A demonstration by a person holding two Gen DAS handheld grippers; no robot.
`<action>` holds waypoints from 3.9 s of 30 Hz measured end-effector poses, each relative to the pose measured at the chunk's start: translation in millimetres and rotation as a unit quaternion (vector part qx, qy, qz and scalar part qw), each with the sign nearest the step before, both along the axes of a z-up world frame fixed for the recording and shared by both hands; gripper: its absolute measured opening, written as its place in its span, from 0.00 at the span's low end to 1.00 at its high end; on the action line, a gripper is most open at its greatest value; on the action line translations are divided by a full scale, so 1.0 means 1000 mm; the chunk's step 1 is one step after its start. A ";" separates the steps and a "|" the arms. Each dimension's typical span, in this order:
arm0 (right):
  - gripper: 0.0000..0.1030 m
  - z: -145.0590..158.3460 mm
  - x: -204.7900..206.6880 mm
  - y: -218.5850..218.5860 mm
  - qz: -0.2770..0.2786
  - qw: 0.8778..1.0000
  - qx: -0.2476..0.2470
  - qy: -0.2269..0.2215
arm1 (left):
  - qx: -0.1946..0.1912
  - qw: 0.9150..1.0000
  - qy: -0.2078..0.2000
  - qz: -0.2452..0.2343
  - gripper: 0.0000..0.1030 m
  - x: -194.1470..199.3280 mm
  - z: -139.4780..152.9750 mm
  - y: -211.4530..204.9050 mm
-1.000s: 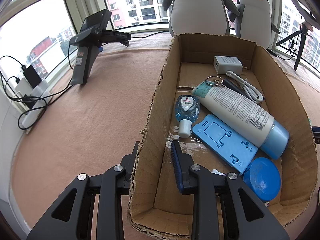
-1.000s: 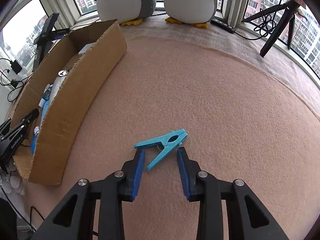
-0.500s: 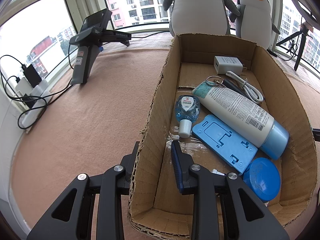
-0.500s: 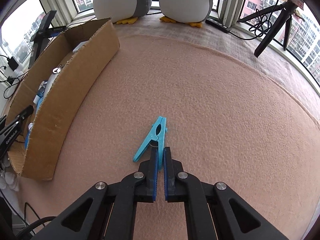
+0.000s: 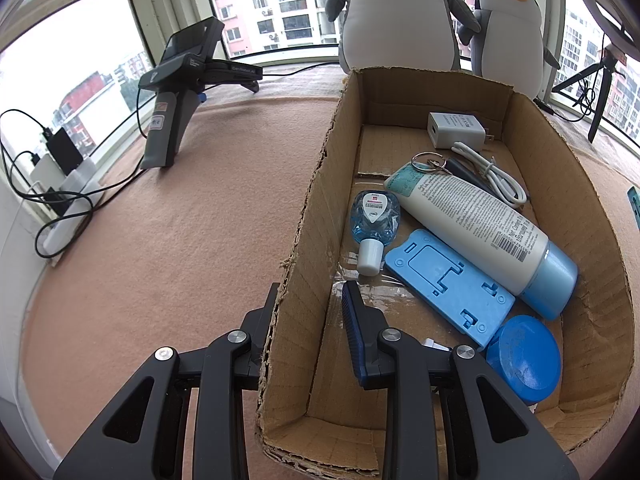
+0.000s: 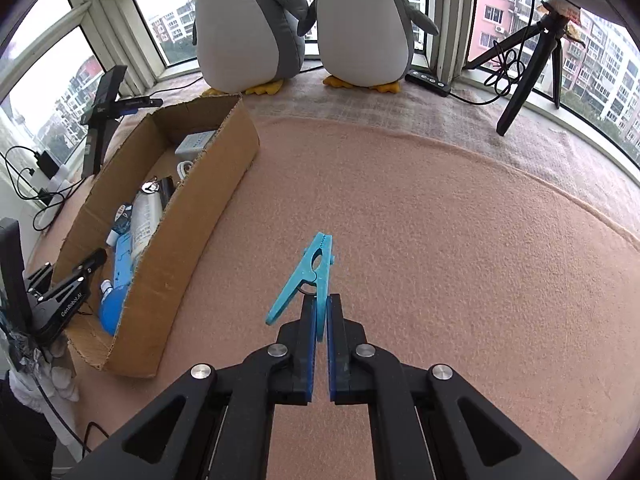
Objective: Organize rigid objects
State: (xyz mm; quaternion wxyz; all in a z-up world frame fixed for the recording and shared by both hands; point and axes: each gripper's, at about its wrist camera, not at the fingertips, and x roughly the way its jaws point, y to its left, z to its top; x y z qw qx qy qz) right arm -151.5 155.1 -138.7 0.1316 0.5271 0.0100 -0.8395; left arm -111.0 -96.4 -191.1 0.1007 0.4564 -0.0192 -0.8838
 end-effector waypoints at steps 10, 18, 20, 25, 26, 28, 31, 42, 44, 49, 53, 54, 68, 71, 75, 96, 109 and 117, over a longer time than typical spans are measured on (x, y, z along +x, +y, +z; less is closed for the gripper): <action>0.04 0.042 -0.006 -0.065 0.072 0.996 -0.019 0.047 | 0.003 1.000 0.000 0.000 0.26 0.000 -0.001 0.001; 0.04 0.040 -0.013 -0.120 0.122 0.991 -0.023 0.048 | 0.003 1.000 0.001 0.000 0.26 0.000 -0.001 0.001; 0.04 0.037 -0.015 -0.131 0.130 0.990 -0.021 0.047 | 0.003 1.000 0.001 0.000 0.26 0.000 -0.001 0.001; 0.04 0.026 -0.022 -0.150 0.142 0.989 -0.018 0.037 | 0.004 1.000 0.001 0.000 0.26 0.000 -0.001 0.001; 0.04 0.025 -0.023 -0.152 0.144 0.989 -0.017 0.036 | 0.004 1.000 0.001 0.000 0.26 0.000 -0.001 0.001; 0.04 0.021 -0.026 -0.156 0.147 0.988 -0.013 0.033 | 0.004 1.000 0.001 0.001 0.26 0.000 -0.001 0.001; 0.04 0.017 -0.030 -0.159 0.149 0.988 -0.012 0.028 | 0.004 1.000 0.001 0.001 0.26 0.000 -0.001 0.001; 0.18 0.006 -0.036 -0.166 0.160 0.987 0.001 0.018 | 0.005 1.000 0.001 0.001 0.26 0.001 -0.002 0.004; 0.38 0.006 -0.036 -0.166 0.160 0.987 0.002 0.023 | 0.005 1.000 0.001 0.001 0.26 0.001 -0.002 0.003; 0.51 0.007 -0.037 -0.165 0.156 0.987 0.005 0.027 | 0.006 1.000 0.002 0.001 0.26 0.002 -0.003 0.004; 0.60 0.007 -0.038 -0.162 0.150 0.988 0.004 0.029 | 0.007 1.000 0.002 0.001 0.26 0.002 -0.003 0.007; 0.61 0.007 -0.038 -0.162 0.149 0.988 0.003 0.028 | 0.007 1.000 0.002 0.001 0.26 0.002 -0.003 0.006; 0.65 0.011 -0.026 -0.152 0.140 0.990 0.002 0.032 | 0.006 1.000 0.000 0.001 0.28 0.001 -0.003 0.006; 0.65 0.013 -0.021 -0.148 0.136 0.990 0.002 0.038 | 0.007 1.000 -0.003 0.001 0.28 0.002 -0.003 0.007; 0.65 0.019 -0.013 -0.142 0.130 0.990 -0.002 0.045 | 0.005 1.000 -0.006 0.001 0.30 0.003 -0.002 0.009; 0.74 0.066 0.040 -0.100 0.087 0.991 -0.047 0.087 | -0.002 0.998 0.057 -0.013 0.66 0.047 0.075 0.014; 0.85 0.119 0.093 -0.054 0.030 0.986 -0.070 0.148 | 0.020 0.994 0.101 -0.027 0.76 0.088 0.140 0.041; 0.91 0.133 0.122 -0.042 0.012 0.983 -0.054 0.175 | 0.015 0.994 0.104 -0.031 0.77 0.107 0.152 0.051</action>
